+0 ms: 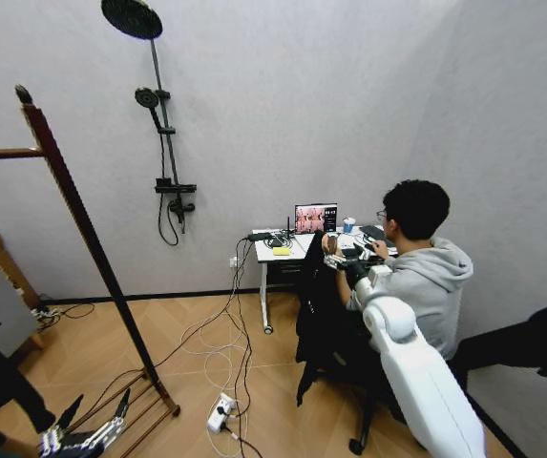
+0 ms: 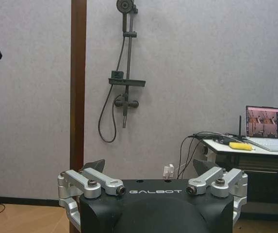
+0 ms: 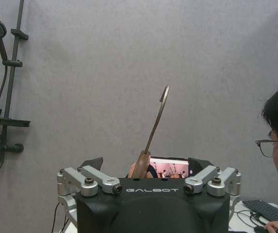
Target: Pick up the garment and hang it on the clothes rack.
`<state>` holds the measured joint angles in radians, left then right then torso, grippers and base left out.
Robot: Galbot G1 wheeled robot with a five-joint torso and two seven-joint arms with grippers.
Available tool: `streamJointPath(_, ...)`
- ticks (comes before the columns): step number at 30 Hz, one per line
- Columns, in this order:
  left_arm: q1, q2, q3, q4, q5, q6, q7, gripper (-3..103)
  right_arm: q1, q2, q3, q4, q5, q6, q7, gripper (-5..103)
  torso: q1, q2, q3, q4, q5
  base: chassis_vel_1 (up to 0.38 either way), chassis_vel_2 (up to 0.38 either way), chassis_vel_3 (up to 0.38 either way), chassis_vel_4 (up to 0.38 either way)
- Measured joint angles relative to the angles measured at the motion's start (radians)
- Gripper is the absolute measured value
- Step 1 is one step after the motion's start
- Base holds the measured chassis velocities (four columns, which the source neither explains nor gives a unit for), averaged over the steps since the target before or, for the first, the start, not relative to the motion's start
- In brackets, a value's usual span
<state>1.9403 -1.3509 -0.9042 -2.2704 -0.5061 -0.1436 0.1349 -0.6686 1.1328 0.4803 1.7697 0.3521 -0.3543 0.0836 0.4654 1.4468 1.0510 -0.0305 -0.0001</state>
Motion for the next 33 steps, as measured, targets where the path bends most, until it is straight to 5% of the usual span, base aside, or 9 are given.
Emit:
streamJointPath(9,0.000,0.000,0.000,0.000,0.000,0.000,0.000,100,0.044,-0.010,-0.018,-0.055,0.037,-0.005,0.006,71,0.000,0.000,0.000,-0.0002,0.0001,0.000,0.000,0.000,0.000)
streamJointPath(11,0.000,0.000,0.000,0.000,0.000,0.000,0.000,100,0.074,-0.010,-0.039,-0.105,0.081,-0.008,0.011,55,0.000,0.000,0.000,-0.0001,0.0001,0.000,0.000,0.000,0.000)
streamJointPath(13,0.000,0.000,0.000,0.000,0.000,0.000,0.000,100,0.084,-0.002,-0.049,-0.128,0.097,-0.008,0.012,55,0.000,0.000,0.000,-0.0001,0.0001,0.000,0.000,0.000,0.000)
streamJointPath(20,0.000,0.000,0.000,0.000,0.000,0.000,0.000,100,0.100,0.024,-0.080,-0.162,0.069,0.005,0.008,22,0.000,0.000,0.000,-0.0002,0.0001,0.000,0.000,0.000,0.000)
streamJointPath(25,0.000,0.000,0.000,0.000,0.000,0.000,0.000,100,0.088,0.020,-0.080,-0.143,0.049,0.004,0.009,9,0.000,0.000,0.000,-0.0001,0.0002,0.000,0.000,0.000,0.000)
streamJointPath(33,0.000,0.000,0.000,0.000,0.000,0.000,0.000,100,0.067,-0.014,-0.070,-0.085,0.040,0.000,0.018,9,0.000,0.000,0.000,0.0001,0.0003,0.000,0.000,0.000,0.000)
